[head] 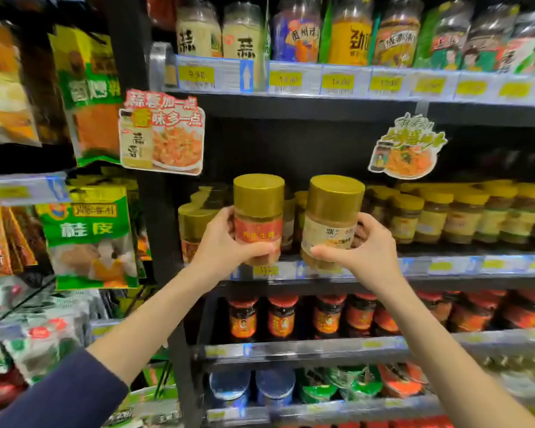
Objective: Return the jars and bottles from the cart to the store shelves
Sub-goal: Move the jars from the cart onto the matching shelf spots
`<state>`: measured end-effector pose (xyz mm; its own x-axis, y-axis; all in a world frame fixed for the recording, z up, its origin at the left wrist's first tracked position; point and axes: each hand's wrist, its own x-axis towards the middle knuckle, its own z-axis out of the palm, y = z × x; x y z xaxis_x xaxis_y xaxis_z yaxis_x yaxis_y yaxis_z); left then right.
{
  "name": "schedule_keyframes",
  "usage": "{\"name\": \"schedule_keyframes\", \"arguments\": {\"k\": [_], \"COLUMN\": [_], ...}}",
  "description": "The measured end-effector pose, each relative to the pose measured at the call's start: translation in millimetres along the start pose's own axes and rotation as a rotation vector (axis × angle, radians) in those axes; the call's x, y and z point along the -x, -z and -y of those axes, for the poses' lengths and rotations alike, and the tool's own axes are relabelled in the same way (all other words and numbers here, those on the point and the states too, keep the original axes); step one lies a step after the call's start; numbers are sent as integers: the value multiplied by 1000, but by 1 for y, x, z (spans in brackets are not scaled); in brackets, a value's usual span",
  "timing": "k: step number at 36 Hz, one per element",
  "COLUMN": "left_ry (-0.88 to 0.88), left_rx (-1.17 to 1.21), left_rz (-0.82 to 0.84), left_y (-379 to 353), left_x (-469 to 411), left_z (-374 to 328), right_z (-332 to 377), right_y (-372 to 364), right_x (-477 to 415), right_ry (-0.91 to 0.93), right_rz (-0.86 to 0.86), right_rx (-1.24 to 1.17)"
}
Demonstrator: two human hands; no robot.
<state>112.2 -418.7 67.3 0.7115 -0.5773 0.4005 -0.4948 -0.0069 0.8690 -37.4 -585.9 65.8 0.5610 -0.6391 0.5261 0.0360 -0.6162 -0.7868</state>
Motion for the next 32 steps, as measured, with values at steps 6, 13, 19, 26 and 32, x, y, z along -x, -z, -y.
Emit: {"name": "schedule_keyframes", "arguments": {"k": [6,13,19,26,32], "left_ry": [-4,87,159,210,274], "left_rx": [-50,-165,-268,-410,-474], "left_rz": [0,58,128,162,157], "left_y": [-7,-16,-21,-19,-18], "left_x": [-29,-49,-49,-45,-44], "left_z": [17,43,51,45,36], "right_z": [-11,-25,-39,-43,-44], "right_y": [-15,-20,-25,-32,-34], "right_x": [-23,-43,-57,-62,-61], "right_ry": [11,25,1,-32,-44], "right_rz": [29,106,186,247,281], "right_rx": [-35,-67,-78,-91,-107]}}
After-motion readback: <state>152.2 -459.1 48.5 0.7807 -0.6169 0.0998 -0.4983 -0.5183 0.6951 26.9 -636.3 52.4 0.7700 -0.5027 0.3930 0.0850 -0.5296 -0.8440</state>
